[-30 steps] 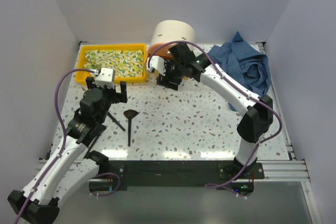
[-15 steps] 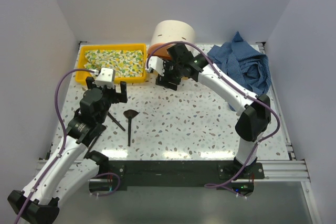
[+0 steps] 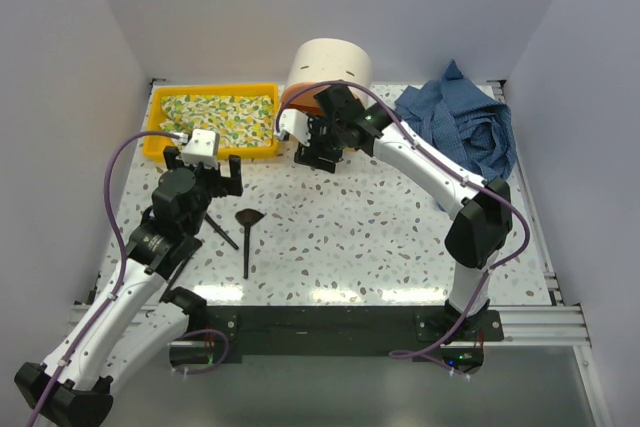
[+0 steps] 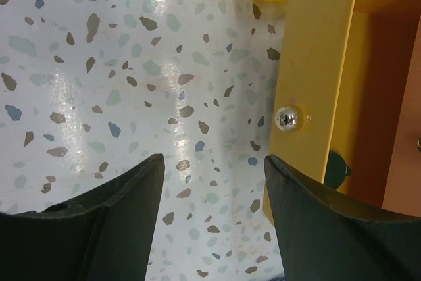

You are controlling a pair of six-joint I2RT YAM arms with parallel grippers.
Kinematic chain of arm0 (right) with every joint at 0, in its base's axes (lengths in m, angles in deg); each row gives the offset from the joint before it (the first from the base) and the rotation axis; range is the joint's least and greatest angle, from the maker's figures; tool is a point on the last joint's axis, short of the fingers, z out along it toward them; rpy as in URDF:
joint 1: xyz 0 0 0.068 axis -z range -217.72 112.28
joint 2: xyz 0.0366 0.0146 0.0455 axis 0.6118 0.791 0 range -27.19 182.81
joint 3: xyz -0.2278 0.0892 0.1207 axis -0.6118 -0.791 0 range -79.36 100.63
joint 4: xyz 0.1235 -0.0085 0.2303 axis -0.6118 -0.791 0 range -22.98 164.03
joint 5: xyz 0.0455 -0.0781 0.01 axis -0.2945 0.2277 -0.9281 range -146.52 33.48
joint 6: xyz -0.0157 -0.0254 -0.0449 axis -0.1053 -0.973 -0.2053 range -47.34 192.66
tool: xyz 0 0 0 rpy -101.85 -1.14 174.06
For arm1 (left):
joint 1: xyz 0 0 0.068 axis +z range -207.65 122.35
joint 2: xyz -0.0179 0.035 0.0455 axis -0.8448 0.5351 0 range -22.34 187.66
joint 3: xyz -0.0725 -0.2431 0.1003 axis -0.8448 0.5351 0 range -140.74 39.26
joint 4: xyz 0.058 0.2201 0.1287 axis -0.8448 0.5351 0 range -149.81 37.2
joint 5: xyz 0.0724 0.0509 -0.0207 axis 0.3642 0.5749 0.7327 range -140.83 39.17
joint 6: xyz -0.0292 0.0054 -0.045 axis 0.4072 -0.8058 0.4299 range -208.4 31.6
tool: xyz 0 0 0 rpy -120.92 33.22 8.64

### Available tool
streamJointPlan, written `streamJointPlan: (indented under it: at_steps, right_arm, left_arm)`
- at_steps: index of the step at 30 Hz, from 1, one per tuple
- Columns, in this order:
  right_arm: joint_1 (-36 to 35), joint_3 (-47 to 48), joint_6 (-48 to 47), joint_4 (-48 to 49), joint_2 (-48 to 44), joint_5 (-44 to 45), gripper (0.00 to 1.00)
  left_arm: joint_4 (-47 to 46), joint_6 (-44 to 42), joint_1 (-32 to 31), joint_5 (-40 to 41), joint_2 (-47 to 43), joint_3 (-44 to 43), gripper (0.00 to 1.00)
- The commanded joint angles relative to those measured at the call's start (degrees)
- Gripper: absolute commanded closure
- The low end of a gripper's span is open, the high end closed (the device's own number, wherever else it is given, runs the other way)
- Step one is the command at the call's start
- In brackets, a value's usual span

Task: Organize the makeup
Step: Close the drawer in the storage box.

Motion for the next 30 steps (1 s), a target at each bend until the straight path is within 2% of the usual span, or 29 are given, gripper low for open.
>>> streamJointPlan:
  at_steps: [1,30]
  right_arm:
    - [-0.5,3.0,-1.0,0.0,0.7,1.4,0.34]
    - [-2.0,5.2,-1.5,-0.2,3.6,3.0,0.34]
  left_arm:
    - [-2.7,-1.1,0.3,0.5,-0.6,0.1,0.0]
    - [-2.8,-1.0,0.3,0.7,-0.6,0.2,0.0]
